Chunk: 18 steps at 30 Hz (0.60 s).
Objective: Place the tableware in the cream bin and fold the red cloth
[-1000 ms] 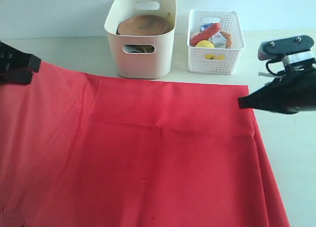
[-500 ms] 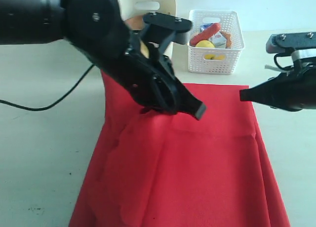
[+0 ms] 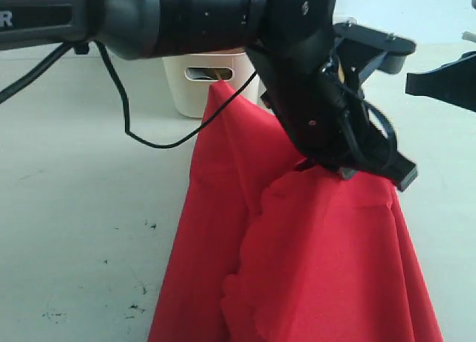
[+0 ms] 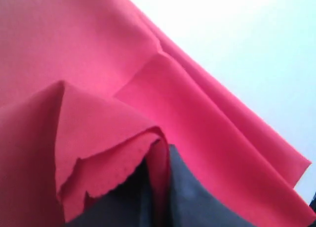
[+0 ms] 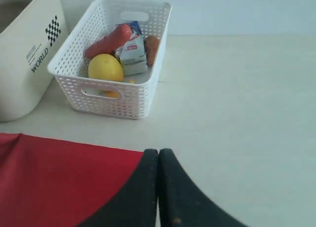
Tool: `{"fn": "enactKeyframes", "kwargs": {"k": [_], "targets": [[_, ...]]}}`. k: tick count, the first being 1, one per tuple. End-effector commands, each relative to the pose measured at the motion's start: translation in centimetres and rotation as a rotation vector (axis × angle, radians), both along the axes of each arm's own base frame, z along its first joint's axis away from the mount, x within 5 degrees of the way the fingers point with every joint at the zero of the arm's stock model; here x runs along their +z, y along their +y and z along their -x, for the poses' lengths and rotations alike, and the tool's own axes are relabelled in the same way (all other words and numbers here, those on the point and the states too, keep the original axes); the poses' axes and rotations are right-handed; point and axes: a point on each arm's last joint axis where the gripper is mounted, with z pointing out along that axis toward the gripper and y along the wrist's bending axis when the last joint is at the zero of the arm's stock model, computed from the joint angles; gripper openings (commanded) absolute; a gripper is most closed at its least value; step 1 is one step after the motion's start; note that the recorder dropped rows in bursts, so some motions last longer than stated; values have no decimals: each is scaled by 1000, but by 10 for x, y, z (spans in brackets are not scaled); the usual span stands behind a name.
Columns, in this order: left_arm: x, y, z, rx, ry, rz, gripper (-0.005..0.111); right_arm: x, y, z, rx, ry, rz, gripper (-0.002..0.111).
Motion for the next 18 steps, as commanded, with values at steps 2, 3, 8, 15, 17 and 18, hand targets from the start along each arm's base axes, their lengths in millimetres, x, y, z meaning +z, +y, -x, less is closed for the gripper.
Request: {"fn": "enactKeyframes", "kwargs": {"k": [2,3,8,15,17,18], "targets": [[-1,-14,-8,5,-20,19,0,5,-2,1,-8,-25,14,0],[-6,-16,-10,5,-15,11,0,5,-2,1,-8,-25,14,0],[-19,-30,-8,-11,-1,13,0,5,-3,1,-20,-28,20,0],[-16,-47,-5,-27,-79,93,5,6,-7,1,-64,-36,36,0],[-15,-49,-5,-23,-87,116,17,6,-7,1,-66,-34,32,0],[-15,-49,-5,-21,-85,122,27,6,-7,1,-70,-34,31,0]]}}
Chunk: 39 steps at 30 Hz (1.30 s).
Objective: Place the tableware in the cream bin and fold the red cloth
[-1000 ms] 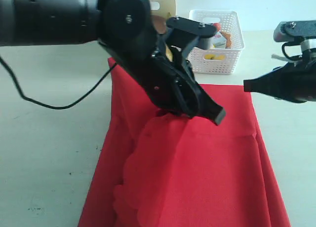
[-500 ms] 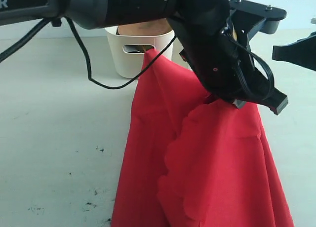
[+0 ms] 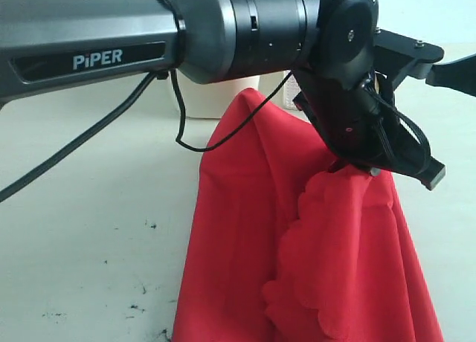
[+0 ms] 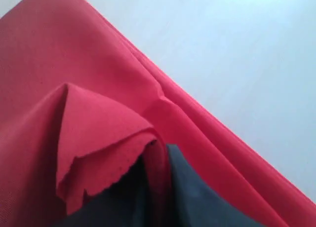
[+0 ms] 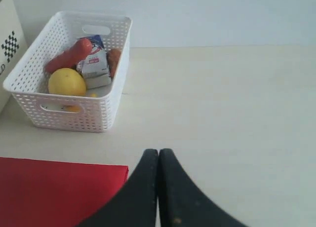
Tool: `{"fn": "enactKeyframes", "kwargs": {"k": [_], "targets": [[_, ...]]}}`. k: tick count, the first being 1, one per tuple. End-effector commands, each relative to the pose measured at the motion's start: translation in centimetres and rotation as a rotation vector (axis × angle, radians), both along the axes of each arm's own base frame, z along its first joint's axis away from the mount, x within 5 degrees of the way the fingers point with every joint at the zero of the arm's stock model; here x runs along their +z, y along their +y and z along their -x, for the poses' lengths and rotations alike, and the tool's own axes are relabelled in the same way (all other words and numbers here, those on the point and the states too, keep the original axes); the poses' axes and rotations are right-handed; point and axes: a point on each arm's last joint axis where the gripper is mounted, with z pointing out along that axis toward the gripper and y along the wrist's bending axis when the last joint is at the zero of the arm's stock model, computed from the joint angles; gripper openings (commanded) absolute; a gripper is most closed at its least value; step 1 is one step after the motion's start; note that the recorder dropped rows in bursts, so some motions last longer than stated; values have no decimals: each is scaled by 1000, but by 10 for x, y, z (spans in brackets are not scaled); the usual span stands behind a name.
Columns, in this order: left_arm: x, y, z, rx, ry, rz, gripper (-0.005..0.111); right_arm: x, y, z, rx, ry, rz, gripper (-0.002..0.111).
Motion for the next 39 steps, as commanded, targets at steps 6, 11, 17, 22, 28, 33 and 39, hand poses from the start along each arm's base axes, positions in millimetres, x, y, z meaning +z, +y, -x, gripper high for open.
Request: {"fn": "enactKeyframes", "kwargs": {"k": [6,11,17,22,28,33,39], "targets": [[9,-7,6,-47,-49,37,95,2,1,0,6,-5,-5,0],[15,16,-7,-33,-39,-76,105,2,0,0,-6,-8,2,0],[22,49,-41,62,-7,-123,101,2,0,0,10,-6,20,0],[19,75,-57,108,71,-207,71,2,1,0,23,-4,35,0],[32,79,-55,119,50,-180,1,2,1,0,25,-4,36,0],[53,84,-51,121,17,-147,1,2,1,0,25,-4,36,0],[33,71,-22,26,139,-173,1,1,3,0,47,1,24,0]]}}
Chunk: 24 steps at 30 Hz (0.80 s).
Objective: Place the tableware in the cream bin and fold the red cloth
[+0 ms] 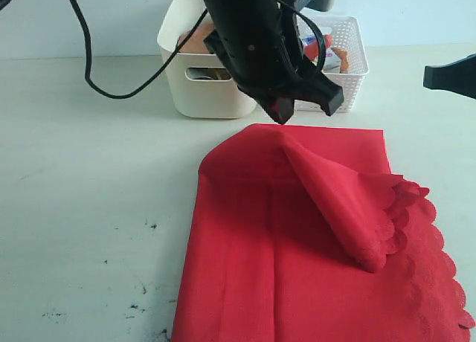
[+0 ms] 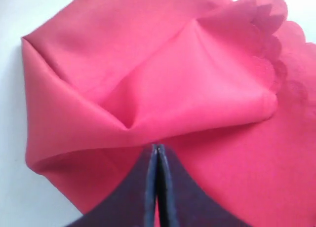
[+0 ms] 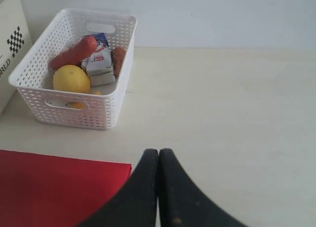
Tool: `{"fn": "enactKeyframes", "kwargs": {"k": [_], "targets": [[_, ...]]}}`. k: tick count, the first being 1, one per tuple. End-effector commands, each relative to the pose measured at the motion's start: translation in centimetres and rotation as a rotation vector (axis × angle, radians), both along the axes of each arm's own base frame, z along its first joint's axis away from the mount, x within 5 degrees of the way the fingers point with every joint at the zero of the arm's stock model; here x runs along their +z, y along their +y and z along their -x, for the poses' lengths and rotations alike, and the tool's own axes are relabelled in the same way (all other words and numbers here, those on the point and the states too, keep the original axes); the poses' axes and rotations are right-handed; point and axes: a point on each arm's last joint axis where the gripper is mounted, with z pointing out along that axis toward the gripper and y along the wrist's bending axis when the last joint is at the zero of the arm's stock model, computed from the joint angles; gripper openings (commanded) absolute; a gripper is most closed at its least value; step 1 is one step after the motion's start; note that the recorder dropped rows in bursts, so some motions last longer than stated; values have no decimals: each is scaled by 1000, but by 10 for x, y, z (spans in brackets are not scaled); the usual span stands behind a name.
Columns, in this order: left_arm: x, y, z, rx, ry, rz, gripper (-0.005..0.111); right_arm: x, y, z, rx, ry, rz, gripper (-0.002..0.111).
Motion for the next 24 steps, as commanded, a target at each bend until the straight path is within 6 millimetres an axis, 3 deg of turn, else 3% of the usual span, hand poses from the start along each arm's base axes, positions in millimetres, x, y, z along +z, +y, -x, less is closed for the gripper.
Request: {"fn": "enactKeyframes", "kwargs": {"k": [1,4,7,10,14,19,24], "targets": [[-23,-13,29,-89,109,-25,1,1,2,0,27,-1,5,0],[-46,-21,47,-138,132,-60,1,1,2,0,27,-1,5,0],[-69,-27,52,-169,103,-73,1,1,2,0,27,-1,5,0],[-94,-32,39,-193,5,-96,1,1,2,0,27,-1,5,0],[-117,-21,-4,-180,-178,-190,1,1,2,0,27,-1,5,0],[-105,14,-63,48,-276,-215,1,1,3,0,39,2,-2,0],[-73,41,-87,182,-268,-148,1,0,7,0,73,9,-20,0]]}}
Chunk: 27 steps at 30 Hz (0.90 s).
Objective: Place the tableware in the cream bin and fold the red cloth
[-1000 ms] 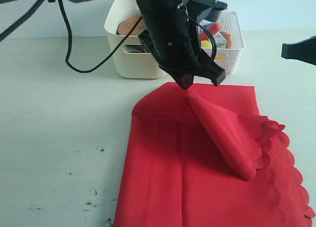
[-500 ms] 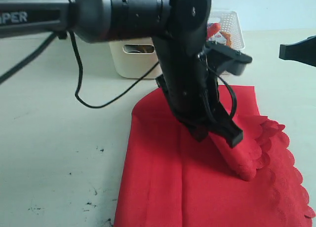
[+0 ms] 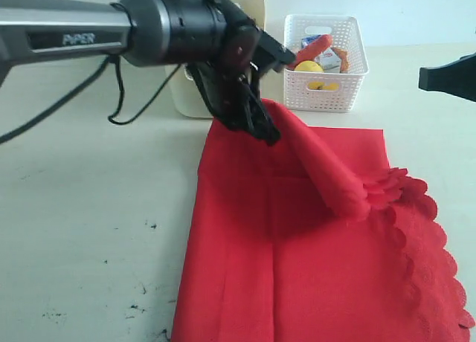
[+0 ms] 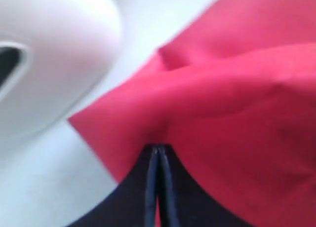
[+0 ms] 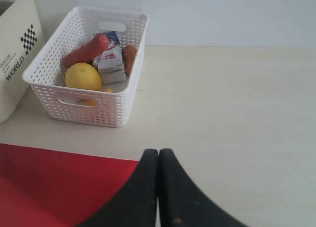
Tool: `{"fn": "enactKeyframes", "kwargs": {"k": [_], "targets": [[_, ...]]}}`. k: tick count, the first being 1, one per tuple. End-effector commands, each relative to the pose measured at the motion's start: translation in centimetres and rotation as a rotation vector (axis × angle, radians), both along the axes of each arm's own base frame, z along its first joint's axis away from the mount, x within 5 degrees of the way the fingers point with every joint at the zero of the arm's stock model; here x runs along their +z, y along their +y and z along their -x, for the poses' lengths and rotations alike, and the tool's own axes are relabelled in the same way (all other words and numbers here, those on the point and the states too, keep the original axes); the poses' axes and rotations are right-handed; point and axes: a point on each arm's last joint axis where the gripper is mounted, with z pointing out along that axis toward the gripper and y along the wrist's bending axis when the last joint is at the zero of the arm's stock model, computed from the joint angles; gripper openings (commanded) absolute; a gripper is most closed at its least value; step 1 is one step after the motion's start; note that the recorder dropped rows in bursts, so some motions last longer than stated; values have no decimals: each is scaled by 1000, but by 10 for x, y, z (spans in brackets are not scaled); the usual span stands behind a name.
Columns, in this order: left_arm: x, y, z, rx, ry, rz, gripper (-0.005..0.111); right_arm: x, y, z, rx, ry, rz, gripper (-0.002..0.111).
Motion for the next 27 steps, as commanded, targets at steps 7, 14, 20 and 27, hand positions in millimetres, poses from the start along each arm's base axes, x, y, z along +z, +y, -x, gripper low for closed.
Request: {"fn": "enactKeyframes", "kwargs": {"k": [7,14,20,27], "targets": [[40,25,-10,102,-7,48,1,0,11,1,120,16,-31,0],[33,20,1,110,121,78,1,-1,21,4,236,33,-49,0],[9,-3,15,-63,298,181,1,-2,24,5,281,37,-41,0],[-47,-43,37,-189,320,157,1,-2,24,5,277,36,-40,0]]}}
